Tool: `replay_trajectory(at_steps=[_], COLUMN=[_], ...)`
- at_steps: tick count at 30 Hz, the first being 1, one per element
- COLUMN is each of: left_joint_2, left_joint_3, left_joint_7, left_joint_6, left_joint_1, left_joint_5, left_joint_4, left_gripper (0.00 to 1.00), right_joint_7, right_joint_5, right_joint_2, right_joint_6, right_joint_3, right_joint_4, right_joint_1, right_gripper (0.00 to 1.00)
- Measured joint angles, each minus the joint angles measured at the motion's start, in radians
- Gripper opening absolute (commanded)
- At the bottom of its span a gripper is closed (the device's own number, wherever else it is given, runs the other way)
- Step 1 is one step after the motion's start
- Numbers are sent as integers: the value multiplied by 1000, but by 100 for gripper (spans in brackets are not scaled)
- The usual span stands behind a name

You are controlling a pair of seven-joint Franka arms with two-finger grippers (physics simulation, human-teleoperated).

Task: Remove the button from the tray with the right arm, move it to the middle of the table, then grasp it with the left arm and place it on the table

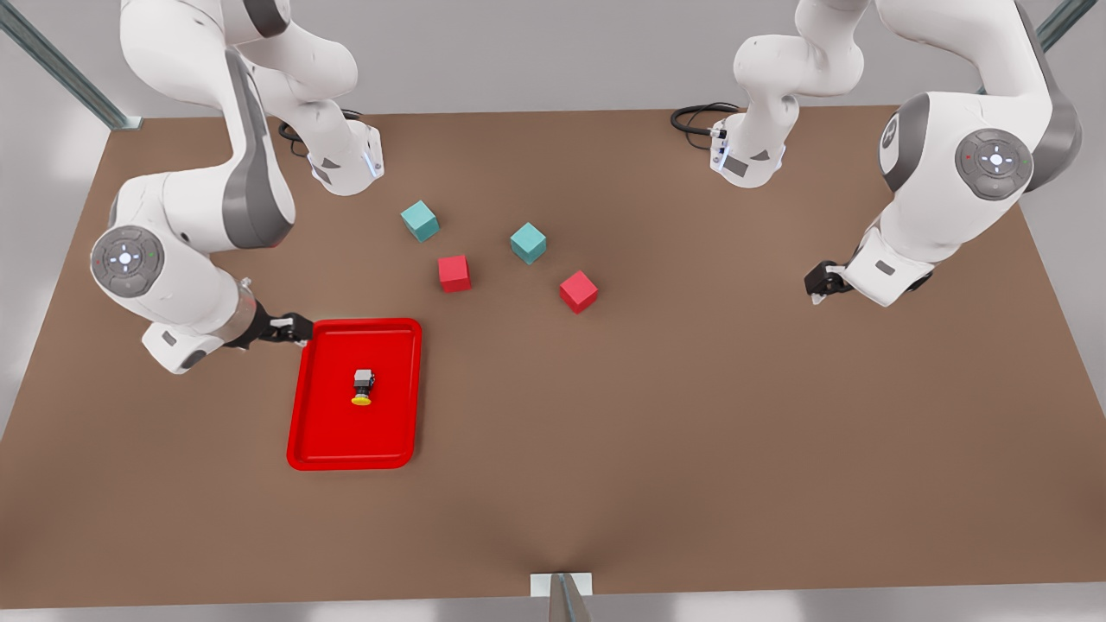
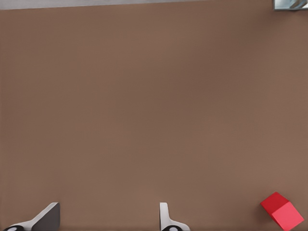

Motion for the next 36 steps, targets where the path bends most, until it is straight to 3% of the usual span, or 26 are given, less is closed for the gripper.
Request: replay_trajectory(at_steps=[8,11,14,16,21,28,36], left_joint_2=[0,19,58,70,73,74,74], left_joint_3=[0,0,0,0,0,-1,-2], left_joint_7=[-5,-6,-7,-8,-9,-10,-10], left_joint_6=[1,2,6,12,21,26,28], left_joint_1=[-1,-8,-22,-28,-30,-30,-31], left_joint_5=[0,0,2,2,2,4,5], left_joint_4=[0,1,3,5,6,6,6], left_gripper=[100,100,100,100,100,100,100], right_joint_7=[-8,-11,-19,-27,-53,-82,-105], right_joint_5=[31,89,76,69,62,11,-16], right_joint_2=[53,150,316,347,310,224,210], right_joint_6=[-50,-28,115,233,560,837,966], right_joint_3=[0,-2,-1,-1,1,4,28], right_joint_4=[-10,-11,-38,-109,-387,-532,-578], right_joint_1=[15,-42,-39,-41,-30,1,8], right_gripper=[100,100,100,100,100,100,100])
